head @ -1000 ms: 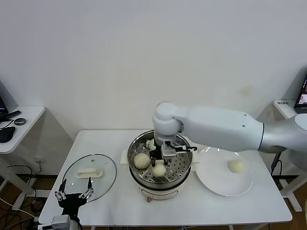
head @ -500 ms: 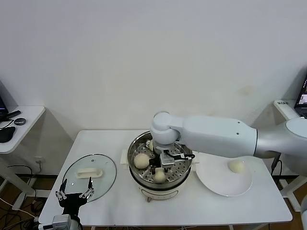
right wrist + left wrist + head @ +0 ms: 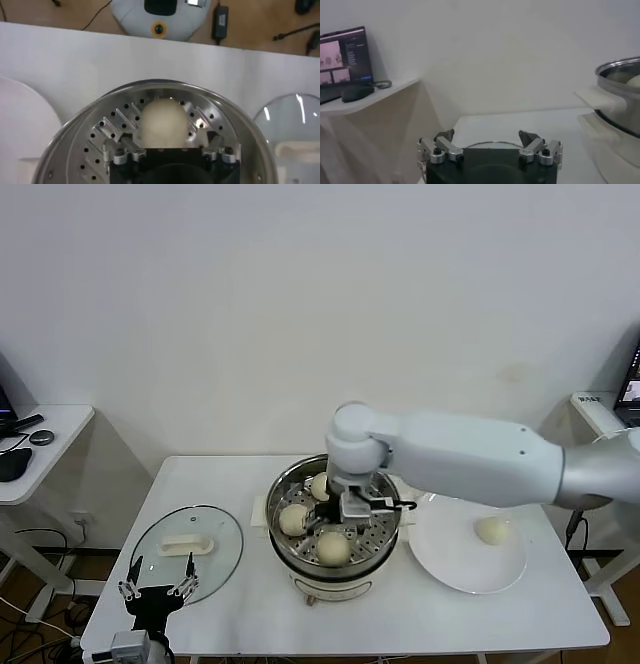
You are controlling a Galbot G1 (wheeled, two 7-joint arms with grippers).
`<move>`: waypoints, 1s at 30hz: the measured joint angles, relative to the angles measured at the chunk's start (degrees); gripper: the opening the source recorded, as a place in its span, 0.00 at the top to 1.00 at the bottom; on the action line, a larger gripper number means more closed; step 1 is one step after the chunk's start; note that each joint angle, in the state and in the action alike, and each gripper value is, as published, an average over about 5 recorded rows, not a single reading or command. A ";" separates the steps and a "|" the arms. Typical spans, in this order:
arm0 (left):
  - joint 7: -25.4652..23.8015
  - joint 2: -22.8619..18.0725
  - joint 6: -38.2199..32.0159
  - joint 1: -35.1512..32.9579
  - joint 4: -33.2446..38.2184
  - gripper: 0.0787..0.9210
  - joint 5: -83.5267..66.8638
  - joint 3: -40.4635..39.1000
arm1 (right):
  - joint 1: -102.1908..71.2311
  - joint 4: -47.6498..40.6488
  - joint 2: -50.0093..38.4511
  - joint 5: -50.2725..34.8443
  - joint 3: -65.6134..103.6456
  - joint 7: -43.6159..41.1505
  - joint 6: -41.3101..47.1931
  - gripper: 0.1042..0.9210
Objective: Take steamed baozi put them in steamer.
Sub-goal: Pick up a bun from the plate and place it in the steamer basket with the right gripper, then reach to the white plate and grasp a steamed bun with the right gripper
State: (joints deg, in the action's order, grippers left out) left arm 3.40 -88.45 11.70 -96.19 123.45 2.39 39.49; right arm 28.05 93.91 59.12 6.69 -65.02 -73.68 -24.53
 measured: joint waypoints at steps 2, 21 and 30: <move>-0.13 0.06 0.05 0.05 0.01 0.12 0.01 0.01 | 0.80 -0.05 -1.87 -1.59 1.36 -0.23 1.76 0.12; -0.95 0.98 0.30 -0.71 0.10 0.12 -0.31 -0.08 | -4.63 -10.45 -22.84 -12.82 15.15 -3.09 31.75 0.12; -1.48 1.23 0.77 -1.68 0.10 0.12 -1.08 0.33 | -19.65 -17.01 -26.16 -1.25 26.62 -3.14 33.85 0.12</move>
State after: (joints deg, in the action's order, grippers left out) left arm 1.92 -87.22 12.47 -97.88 123.56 1.30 39.82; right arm 8.40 76.89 32.97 5.44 -38.40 -76.82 9.32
